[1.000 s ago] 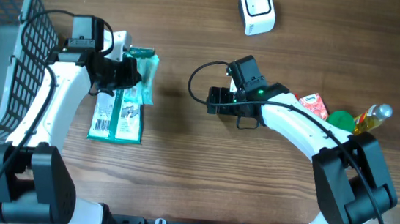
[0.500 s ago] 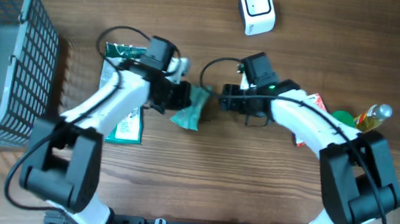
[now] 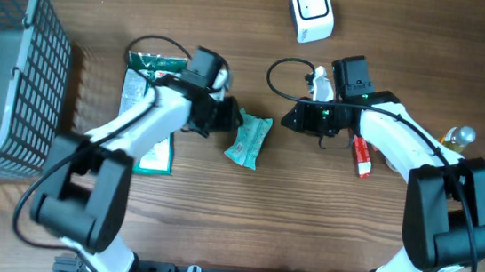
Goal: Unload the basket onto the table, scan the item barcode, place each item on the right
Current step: 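Carry the wipes pack right toward the right gripper, then grasp the wipes pack with the right gripper beside the left gripper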
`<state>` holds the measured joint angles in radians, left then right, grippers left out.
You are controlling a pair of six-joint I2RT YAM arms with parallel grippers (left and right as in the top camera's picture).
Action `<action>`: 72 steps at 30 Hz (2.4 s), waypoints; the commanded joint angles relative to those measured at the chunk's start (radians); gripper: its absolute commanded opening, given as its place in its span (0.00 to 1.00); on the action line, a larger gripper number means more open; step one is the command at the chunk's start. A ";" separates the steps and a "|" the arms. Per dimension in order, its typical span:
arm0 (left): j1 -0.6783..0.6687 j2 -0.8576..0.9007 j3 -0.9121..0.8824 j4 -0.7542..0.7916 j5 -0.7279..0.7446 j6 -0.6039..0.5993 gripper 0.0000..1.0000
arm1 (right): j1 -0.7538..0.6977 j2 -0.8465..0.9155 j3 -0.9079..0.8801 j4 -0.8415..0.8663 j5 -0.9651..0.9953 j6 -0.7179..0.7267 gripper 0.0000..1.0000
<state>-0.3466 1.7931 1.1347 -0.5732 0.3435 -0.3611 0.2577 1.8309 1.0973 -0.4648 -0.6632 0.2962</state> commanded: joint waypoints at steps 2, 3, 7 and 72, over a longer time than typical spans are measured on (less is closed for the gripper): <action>0.030 -0.045 0.023 -0.057 0.180 0.151 0.04 | 0.037 0.021 -0.011 0.021 -0.158 -0.050 0.04; 0.030 -0.045 0.023 -0.082 0.214 0.192 0.04 | 0.050 0.021 -0.011 0.028 -0.158 -0.049 0.04; 0.030 -0.044 0.023 -0.136 0.252 0.227 0.04 | 0.106 0.025 -0.011 0.055 -0.007 0.076 0.04; -0.113 0.022 -0.004 -0.196 0.094 0.083 0.09 | 0.138 0.146 -0.011 0.086 0.196 0.124 0.11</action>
<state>-0.4358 1.7699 1.1301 -0.7784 0.4183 -0.2756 0.4046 1.9579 1.0966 -0.3634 -0.6079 0.4194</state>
